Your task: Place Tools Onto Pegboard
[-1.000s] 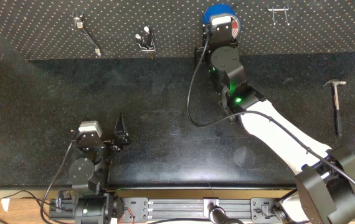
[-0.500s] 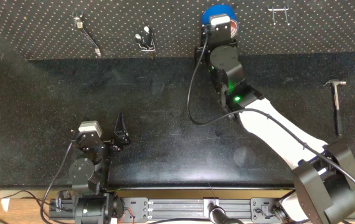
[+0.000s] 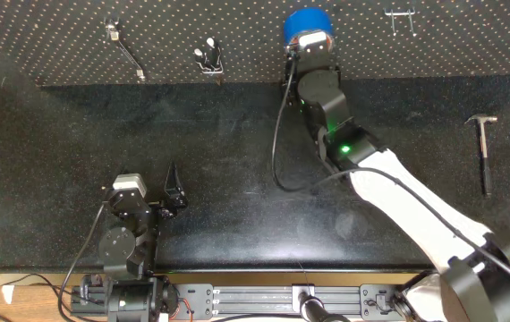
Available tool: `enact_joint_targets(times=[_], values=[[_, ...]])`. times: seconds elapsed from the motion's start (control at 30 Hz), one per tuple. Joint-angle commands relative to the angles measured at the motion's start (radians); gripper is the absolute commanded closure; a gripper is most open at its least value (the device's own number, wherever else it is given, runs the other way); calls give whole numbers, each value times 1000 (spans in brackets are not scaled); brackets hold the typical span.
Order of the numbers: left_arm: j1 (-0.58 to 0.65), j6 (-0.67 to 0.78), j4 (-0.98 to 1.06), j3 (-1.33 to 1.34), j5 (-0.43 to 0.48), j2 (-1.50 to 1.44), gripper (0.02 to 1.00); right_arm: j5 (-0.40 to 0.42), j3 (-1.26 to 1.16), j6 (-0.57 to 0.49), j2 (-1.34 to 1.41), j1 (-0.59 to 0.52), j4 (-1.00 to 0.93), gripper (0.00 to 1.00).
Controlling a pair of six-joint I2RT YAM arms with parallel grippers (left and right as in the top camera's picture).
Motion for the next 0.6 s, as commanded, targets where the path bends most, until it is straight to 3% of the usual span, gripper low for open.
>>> enact_joint_targets(times=[0.03,0.2,0.3,0.37,0.4,0.43,0.53,0.6], values=[[-3,-9,0,-6,-8,-2,23,16,7,31,-130,7,-145,720],[-3,-9,0,-6,-8,-2,23,16,7,49,-296,7,-537,680],[-3,-9,0,-6,-8,-2,23,121,7,220,-345,-26,-905,349],[-3,-9,0,-6,-8,-2,23,124,7,256,-344,-101,-1027,159],[-3,-9,0,-6,-8,-2,23,108,7,256,-345,-139,-1043,58],[-3,-9,0,-6,-8,-2,23,74,7,256,-345,-204,-1052,38],[-3,-9,0,-6,-8,-2,23,-70,7,206,-345,-428,-1056,36],[-3,-9,0,-6,-8,-2,23,-162,7,110,-345,-599,-1075,34]])
